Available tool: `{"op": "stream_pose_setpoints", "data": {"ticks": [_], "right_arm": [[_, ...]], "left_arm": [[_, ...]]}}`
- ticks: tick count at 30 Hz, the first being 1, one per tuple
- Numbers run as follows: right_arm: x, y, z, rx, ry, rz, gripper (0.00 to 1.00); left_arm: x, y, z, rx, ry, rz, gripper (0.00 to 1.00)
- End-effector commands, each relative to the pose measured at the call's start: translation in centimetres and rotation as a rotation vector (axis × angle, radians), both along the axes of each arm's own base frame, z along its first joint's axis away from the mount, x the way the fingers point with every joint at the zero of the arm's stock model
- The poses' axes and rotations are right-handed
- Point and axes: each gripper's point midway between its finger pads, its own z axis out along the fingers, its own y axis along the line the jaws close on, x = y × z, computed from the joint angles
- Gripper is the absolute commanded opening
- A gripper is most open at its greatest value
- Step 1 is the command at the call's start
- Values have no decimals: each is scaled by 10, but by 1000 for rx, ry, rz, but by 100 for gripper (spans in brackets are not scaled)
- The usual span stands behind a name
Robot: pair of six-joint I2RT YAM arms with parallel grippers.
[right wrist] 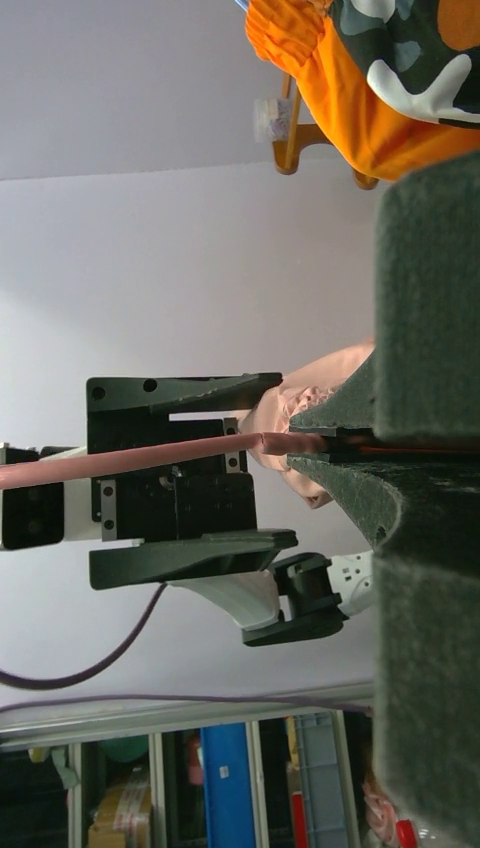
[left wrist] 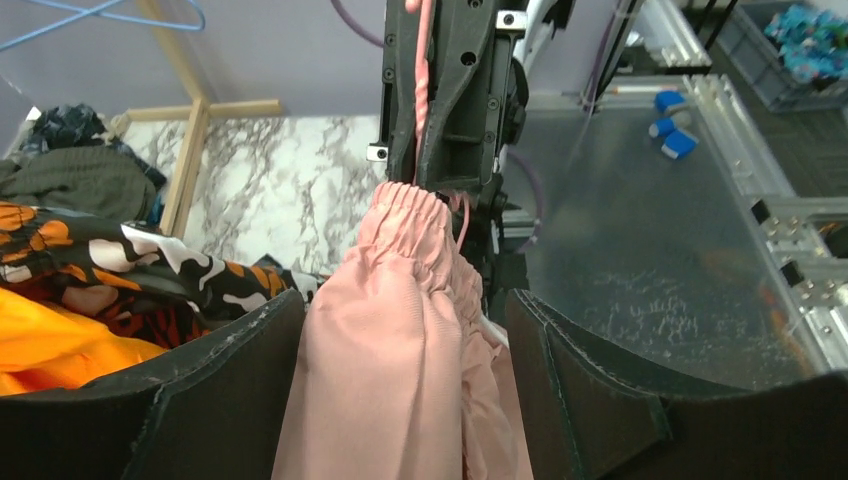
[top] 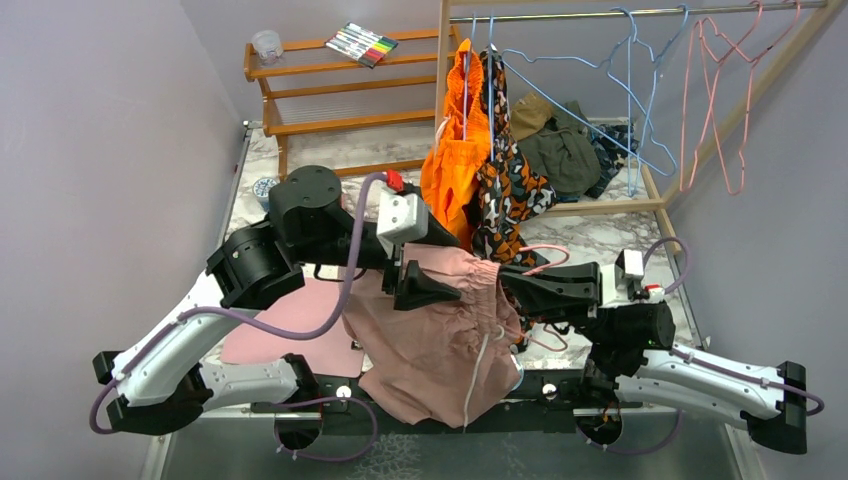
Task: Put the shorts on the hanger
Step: Hang the shorts on the hanger.
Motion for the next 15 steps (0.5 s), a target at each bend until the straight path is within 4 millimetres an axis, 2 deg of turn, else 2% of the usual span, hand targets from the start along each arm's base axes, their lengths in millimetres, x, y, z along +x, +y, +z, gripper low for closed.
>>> {"op": "stream_pose_setpoints", "data": {"ticks": [1, 7, 12, 15], "right_arm": [[-2, 2, 0, -11, -27, 0, 1], [-1, 6, -1, -34, -32, -3, 1], [-1, 9, -3, -48, -36, -1, 1], [-1, 11, -4, -49, -35, 3, 1]], "left_arm": [[5, 8, -6, 79, -89, 78, 74], [5, 5, -21, 175, -138, 102, 64], [2, -1, -39, 246, -151, 88, 48], [1, -3, -44, 266, -159, 84, 42]]}}
